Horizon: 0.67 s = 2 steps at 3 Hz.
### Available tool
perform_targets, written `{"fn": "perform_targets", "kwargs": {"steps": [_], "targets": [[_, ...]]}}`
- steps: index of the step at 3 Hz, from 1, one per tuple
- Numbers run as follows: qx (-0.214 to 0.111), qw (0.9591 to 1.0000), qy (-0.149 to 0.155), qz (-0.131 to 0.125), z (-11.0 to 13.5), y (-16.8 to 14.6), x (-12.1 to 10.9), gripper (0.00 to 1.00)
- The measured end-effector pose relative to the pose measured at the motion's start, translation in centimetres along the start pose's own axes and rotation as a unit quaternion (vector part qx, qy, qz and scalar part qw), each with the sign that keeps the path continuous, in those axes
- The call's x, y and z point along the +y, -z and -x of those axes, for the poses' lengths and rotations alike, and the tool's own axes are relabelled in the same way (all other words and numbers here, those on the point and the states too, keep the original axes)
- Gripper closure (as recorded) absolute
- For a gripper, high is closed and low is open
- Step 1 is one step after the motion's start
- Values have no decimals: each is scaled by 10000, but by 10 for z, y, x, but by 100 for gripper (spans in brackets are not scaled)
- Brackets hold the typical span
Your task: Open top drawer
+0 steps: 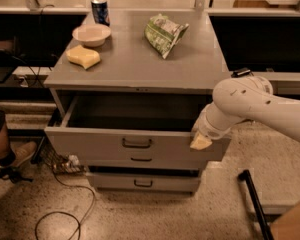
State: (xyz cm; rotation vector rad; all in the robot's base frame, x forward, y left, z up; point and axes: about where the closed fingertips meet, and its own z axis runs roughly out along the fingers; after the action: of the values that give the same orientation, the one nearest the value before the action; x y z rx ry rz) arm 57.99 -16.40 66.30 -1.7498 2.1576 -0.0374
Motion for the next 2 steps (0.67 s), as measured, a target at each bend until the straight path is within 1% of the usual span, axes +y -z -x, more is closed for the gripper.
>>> {"fn": "perform_targets", "kwargs": {"steps": [1, 2], "targets": [[0, 10000, 0, 1, 0, -1, 0, 100], [2, 10000, 4, 11, 0, -2, 1, 82]]}}
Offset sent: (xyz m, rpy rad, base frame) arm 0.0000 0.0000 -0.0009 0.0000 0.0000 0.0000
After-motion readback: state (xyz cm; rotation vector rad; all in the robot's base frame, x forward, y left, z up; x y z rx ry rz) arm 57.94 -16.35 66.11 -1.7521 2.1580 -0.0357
